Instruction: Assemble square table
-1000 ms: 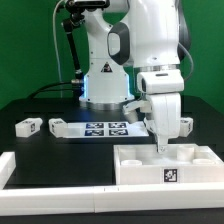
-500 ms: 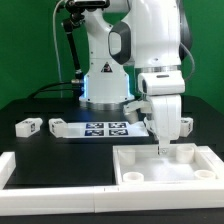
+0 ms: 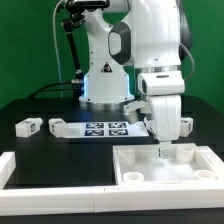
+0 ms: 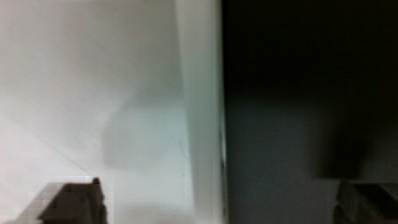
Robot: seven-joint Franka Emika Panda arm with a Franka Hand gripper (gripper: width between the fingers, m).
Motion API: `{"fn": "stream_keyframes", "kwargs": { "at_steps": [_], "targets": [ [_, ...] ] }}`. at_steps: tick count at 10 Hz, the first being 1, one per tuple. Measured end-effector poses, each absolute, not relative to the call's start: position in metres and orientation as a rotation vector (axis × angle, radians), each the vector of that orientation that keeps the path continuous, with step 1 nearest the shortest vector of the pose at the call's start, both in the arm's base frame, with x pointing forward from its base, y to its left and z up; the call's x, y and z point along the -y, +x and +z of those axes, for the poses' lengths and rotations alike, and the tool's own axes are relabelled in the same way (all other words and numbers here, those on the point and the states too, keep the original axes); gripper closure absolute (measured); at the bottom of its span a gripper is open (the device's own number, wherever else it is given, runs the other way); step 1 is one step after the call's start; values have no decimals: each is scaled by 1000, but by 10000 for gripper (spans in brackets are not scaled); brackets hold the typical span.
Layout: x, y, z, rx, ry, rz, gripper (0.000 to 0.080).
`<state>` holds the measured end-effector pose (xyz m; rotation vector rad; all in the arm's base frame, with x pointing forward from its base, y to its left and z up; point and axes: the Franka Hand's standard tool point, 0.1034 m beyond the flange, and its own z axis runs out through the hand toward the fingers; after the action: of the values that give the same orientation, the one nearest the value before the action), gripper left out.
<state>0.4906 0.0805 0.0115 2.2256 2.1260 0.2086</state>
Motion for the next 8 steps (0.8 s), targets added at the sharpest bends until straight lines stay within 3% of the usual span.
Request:
{"fn": "stream_keyframes", "kwargs": {
  "at_steps": [4, 5, 7, 8],
  "targets": [
    [-80, 490, 12, -2125, 2226, 209, 151],
    [-86, 486, 19, -2036, 2317, 198, 151],
    [-119, 470, 52, -1791, 2513, 150, 151],
    [-127, 470, 56, -1779, 2515, 154, 151]
  ]
}}
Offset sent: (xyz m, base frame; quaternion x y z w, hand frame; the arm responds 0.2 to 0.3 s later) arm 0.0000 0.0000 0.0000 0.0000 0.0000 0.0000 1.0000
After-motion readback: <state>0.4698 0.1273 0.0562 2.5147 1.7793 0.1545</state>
